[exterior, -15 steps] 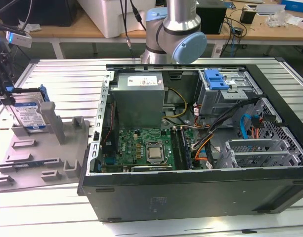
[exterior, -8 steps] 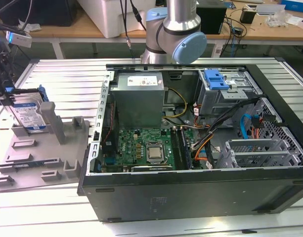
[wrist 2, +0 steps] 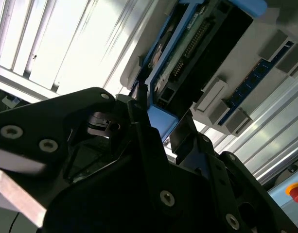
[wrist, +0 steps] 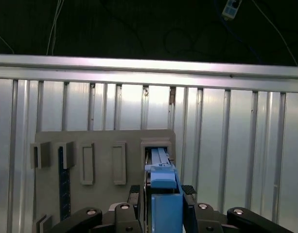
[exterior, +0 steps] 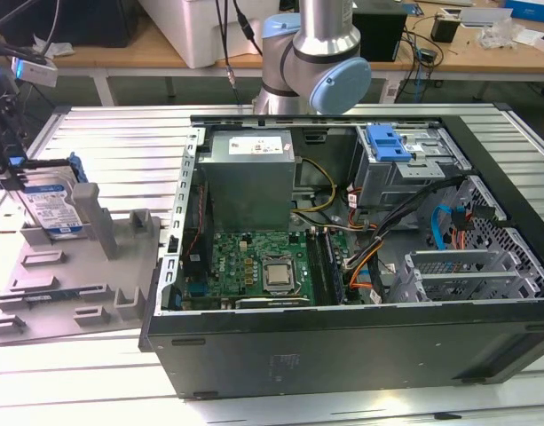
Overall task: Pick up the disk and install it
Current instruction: 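Pick up the disk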
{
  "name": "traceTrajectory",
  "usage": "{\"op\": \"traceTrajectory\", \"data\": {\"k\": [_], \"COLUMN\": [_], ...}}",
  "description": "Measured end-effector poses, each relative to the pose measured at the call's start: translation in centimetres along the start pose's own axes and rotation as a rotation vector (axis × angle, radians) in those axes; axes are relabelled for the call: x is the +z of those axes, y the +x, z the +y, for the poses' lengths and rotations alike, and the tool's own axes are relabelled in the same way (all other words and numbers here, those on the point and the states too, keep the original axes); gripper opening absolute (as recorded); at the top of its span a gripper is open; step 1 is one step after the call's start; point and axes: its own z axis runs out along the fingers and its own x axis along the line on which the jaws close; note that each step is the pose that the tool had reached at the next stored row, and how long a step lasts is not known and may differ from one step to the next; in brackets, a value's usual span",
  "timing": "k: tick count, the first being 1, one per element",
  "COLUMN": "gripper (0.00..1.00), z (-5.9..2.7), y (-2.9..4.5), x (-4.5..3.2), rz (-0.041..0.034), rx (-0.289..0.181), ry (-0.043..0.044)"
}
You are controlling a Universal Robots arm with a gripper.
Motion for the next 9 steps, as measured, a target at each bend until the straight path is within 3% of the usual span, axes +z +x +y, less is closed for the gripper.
{"op": "traceTrajectory", "data": {"k": [9], "gripper": [0.45], "z": [0.17], "y": [-0.05], "x": [0.11], "rz": [-0.0001], "rx": [0.021], "ry": [-0.0011]}}
